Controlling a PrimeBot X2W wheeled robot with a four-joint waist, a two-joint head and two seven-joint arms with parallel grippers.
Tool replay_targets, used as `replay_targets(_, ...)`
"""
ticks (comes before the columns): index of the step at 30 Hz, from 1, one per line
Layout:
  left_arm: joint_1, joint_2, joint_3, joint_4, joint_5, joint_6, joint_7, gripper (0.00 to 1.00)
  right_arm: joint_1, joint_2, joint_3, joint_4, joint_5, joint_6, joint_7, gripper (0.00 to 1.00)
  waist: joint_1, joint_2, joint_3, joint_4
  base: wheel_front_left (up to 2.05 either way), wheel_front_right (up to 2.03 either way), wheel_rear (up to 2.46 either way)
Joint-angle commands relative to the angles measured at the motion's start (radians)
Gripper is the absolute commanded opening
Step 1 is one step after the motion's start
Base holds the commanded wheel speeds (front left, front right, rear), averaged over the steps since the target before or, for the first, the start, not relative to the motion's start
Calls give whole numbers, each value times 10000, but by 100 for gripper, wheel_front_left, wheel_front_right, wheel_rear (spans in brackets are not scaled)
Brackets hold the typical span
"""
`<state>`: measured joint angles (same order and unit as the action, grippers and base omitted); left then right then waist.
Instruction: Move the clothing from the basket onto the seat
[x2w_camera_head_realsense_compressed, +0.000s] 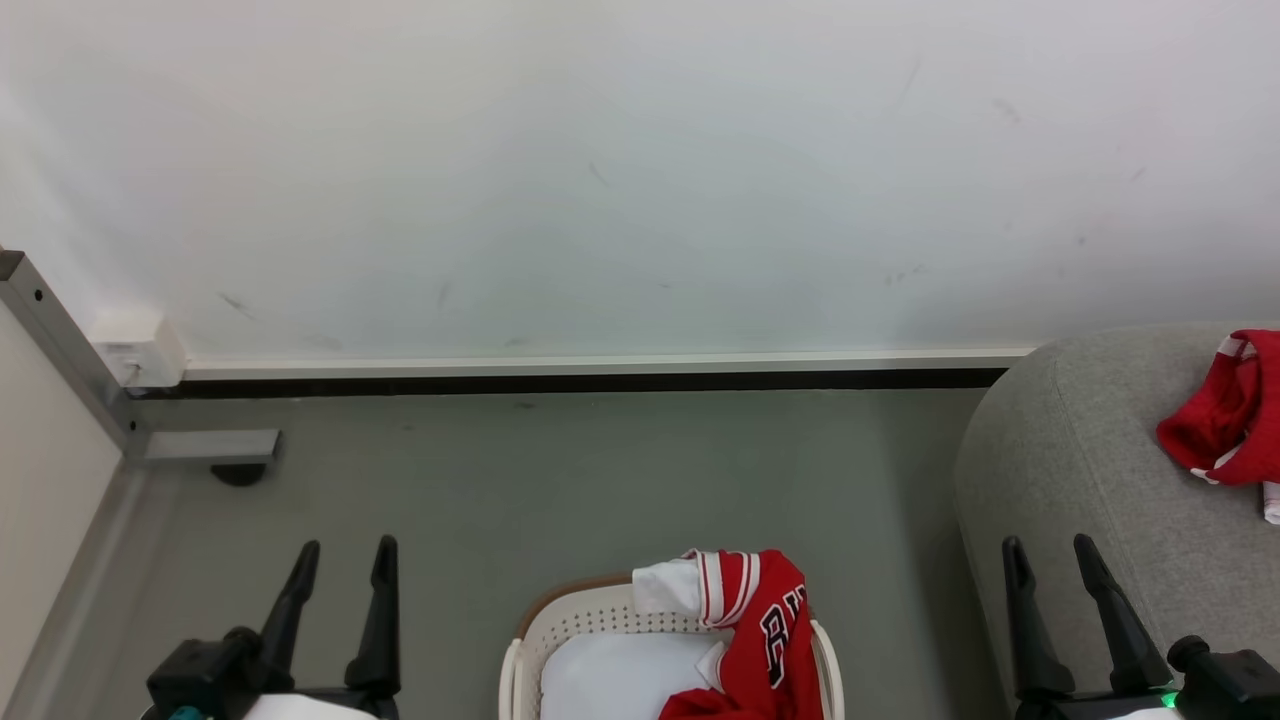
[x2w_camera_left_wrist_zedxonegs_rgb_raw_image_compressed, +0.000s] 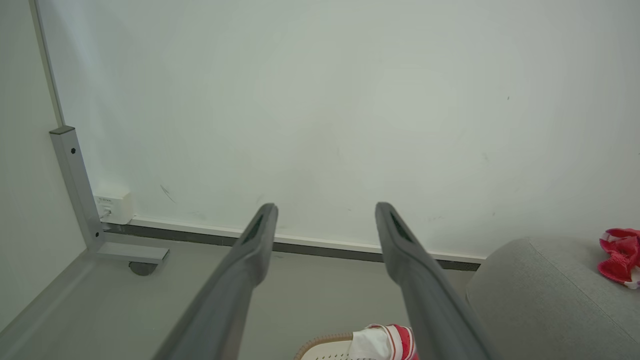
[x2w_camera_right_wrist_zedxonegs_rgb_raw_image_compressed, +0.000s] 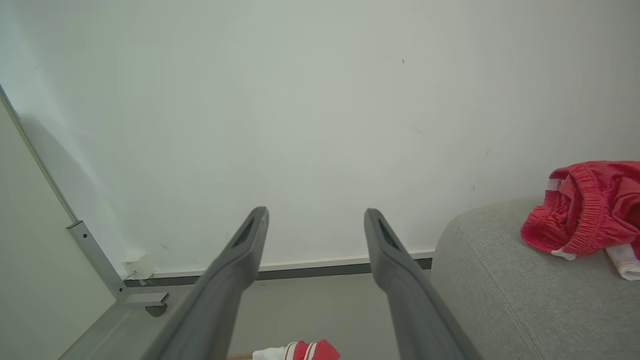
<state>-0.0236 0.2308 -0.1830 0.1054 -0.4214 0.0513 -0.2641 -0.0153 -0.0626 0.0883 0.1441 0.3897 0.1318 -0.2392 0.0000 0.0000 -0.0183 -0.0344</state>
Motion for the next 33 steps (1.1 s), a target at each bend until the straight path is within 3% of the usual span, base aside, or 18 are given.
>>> replay_targets(1, 70, -37, 68, 31, 197, -71, -4, 100, -27, 1, 5, 58, -54, -22, -93, 100, 0, 0, 20, 22, 0, 0, 0)
replay_targets(16, -69, -778, 742, 450, 870, -827, -4, 100, -493, 76, 347, 454, -127, -22, -182, 100, 0, 0, -34, 20, 0, 0, 0)
replay_targets(33, -412, -1096, 1016, 721, 1288, -1327, -4, 100, -796, 73, 547, 385, -210, -22, -244, 100, 0, 0, 232, -306, 0, 0, 0)
